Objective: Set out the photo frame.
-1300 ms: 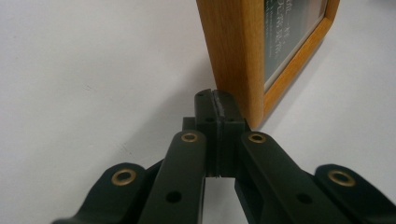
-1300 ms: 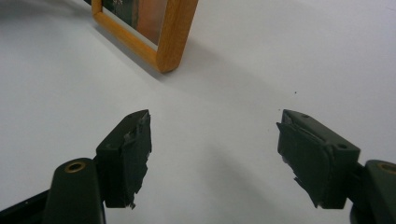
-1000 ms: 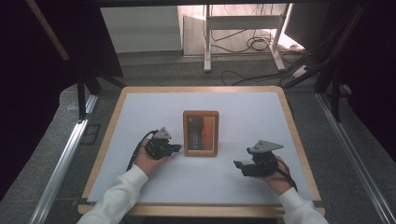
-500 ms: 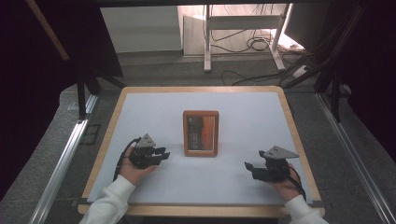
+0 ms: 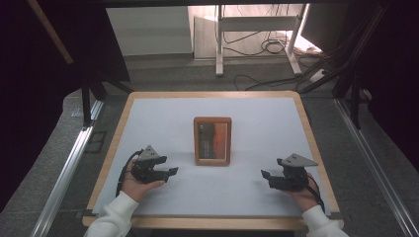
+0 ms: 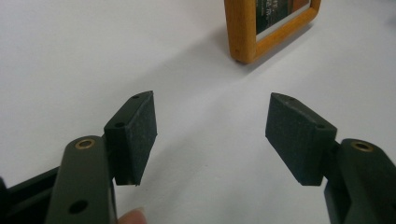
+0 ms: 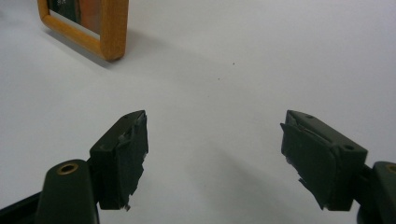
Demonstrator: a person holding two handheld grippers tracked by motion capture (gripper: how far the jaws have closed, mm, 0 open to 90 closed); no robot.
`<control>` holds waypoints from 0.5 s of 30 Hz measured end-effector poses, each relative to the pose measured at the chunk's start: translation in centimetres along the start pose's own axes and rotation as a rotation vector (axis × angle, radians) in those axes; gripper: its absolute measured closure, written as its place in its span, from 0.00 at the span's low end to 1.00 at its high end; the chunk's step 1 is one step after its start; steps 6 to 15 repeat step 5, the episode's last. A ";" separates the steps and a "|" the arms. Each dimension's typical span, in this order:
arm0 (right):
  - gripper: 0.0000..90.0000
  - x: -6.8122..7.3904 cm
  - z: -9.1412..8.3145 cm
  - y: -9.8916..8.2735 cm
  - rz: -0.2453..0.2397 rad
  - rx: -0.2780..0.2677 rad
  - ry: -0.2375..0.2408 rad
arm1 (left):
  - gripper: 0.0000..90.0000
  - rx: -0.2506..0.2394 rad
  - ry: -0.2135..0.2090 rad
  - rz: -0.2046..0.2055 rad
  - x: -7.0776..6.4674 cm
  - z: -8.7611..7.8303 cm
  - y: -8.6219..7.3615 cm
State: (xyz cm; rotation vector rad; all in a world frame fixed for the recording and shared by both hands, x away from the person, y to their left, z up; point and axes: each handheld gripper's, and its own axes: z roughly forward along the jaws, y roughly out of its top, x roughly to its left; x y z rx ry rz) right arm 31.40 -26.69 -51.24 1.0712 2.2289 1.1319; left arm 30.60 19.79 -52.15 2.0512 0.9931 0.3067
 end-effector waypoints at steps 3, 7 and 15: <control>0.25 -0.2 -0.1 0.1 0.010 -0.008 0.003 | 0.36 0.003 0.001 -0.007 0.1 0.2 0.0; 0.24 -0.4 0.0 0.1 0.013 -0.010 0.004 | 0.36 0.004 -0.001 -0.012 0.2 0.3 0.0; 0.24 -0.4 0.0 0.1 0.013 -0.010 0.004 | 0.36 0.004 -0.001 -0.012 0.2 0.3 0.0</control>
